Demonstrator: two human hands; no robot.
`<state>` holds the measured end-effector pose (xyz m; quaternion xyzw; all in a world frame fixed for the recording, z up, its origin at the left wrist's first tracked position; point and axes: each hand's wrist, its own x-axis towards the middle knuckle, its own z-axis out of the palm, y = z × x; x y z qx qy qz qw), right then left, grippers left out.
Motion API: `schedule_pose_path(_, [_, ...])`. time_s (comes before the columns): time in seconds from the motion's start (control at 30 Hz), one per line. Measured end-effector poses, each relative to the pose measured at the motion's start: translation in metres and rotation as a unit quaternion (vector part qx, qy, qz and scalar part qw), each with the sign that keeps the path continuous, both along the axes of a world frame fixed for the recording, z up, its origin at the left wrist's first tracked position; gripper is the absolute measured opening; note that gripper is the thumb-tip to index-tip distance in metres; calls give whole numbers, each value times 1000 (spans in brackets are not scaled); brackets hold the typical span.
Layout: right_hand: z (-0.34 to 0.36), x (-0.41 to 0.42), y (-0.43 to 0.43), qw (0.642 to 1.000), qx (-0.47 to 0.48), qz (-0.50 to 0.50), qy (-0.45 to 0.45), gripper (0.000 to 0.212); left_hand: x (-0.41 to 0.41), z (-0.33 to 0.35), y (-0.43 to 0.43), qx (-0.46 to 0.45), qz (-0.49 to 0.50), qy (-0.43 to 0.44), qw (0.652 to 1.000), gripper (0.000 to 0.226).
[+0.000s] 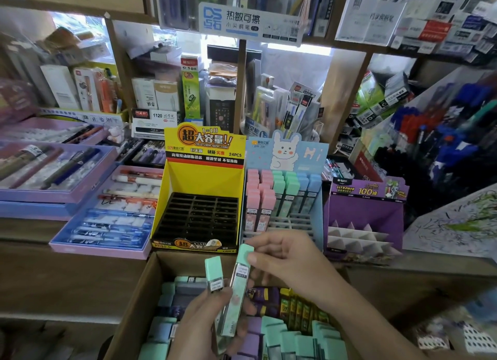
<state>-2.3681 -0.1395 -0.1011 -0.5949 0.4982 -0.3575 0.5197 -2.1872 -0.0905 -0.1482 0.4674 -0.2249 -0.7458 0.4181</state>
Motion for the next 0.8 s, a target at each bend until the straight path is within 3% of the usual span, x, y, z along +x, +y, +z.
schedule_pose_path(0.27, [10, -15, -3, 998, -10, -12, -67, 13, -3, 5, 5, -28, 46, 41, 998, 35])
schedule_pose_path(0.43, [29, -38, -12, 987, -81, -110, -79, 12, -2, -2, 5, -37, 74, 22, 996, 42])
schedule_pose_path(0.6, [43, -59, -26, 967, -178, -180, -22, 14, 1, -6, 5, -65, 81, -18, 994, 22])
schedule_pose_path(0.8, [42, -64, -42, 956, -210, -197, 50, 15, 4, -9, 3, -72, 59, -54, 994, 26])
